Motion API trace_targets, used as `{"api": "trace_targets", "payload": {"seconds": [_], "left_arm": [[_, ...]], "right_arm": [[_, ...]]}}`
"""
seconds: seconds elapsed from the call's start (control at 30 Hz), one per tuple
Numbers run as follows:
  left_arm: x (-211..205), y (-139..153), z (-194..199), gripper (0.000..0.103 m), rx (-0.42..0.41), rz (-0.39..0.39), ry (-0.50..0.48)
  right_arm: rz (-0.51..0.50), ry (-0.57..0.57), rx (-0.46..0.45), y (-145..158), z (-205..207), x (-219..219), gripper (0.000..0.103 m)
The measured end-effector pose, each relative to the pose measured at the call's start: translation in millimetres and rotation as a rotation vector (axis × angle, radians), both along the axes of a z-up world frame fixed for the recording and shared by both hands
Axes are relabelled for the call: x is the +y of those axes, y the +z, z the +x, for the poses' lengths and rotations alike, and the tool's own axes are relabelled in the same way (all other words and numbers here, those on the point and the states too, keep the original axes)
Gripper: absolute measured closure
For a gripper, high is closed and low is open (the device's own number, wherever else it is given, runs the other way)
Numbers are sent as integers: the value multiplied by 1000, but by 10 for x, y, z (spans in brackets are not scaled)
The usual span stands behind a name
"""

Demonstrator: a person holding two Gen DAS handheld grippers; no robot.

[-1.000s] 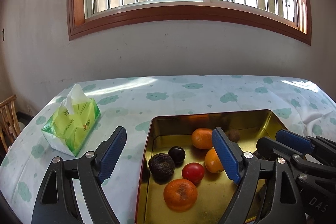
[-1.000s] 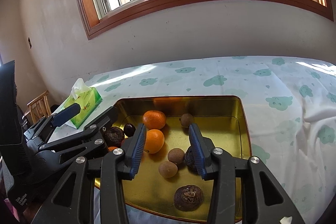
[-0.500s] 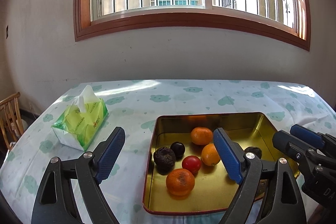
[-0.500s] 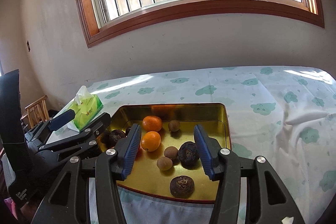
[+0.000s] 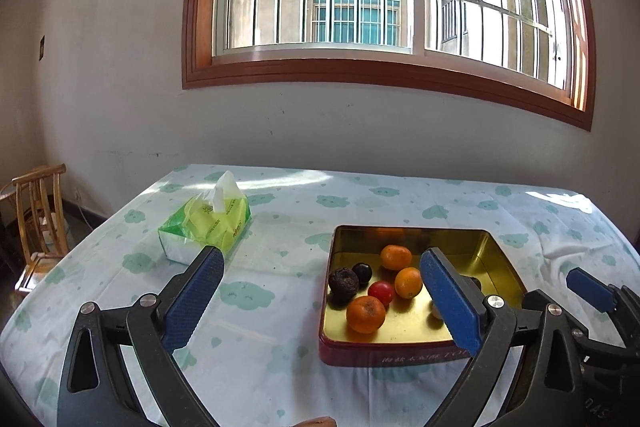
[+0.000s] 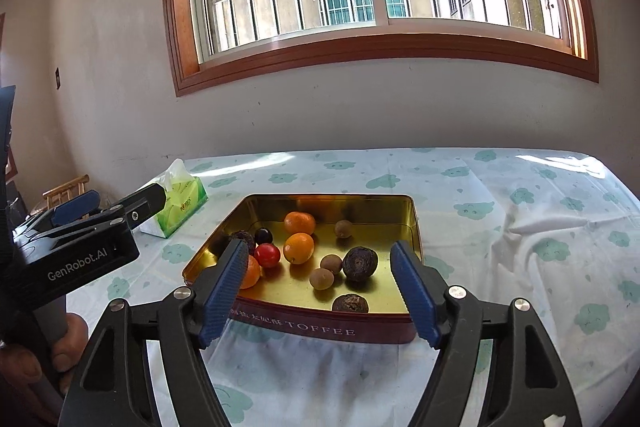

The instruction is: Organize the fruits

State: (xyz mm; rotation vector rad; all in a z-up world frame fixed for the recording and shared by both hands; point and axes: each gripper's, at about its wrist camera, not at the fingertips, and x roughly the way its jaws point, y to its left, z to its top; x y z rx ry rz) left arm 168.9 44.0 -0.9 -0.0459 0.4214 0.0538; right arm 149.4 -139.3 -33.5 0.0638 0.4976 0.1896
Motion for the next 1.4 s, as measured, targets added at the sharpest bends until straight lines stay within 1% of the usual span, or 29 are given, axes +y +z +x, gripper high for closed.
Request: {"api": "trace_targets", "payload": {"seconds": [0.13, 0.4, 0.67, 0.97, 1.4], "left_arm": [[51, 60, -163, 5, 0, -15, -3], [68, 204, -511, 3, -42, -9, -14], [41, 334, -771, 3, -79, 0, -24], [-26, 487, -1009, 1, -133, 23, -34], [-59, 564, -1223, 1, -157, 15, -35]], "right_arm": [[-25, 2, -34, 84, -176, 47, 26], [-40, 9, -77, 228, -464, 114, 17], [-53, 8, -116, 351, -702, 157, 13], [-63, 6, -153, 461, -858, 183, 9], [-68, 2, -186, 552, -1072, 207, 6]]}}
